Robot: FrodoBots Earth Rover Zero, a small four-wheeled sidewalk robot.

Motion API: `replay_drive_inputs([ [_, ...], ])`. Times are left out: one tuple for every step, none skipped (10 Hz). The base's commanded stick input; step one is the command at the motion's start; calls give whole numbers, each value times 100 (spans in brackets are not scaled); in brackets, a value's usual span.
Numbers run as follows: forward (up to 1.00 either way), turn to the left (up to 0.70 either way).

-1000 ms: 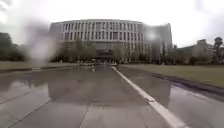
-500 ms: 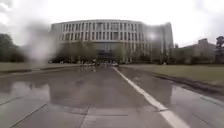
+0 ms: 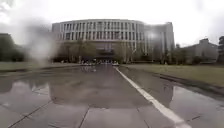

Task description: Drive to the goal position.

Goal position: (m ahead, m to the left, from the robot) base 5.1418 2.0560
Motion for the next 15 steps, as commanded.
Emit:
replay_drive_inputs([
  [70, 0],
  [70, 0],
  [70, 0],
  [70, 0],
  [70, 0],
  [70, 0],
  [70, 0],
  [70, 0],
  [70, 0],
  [70, 0],
  [70, 0],
  [70, 0],
  [70, 0],
  [70, 0],
  [70, 0],
])
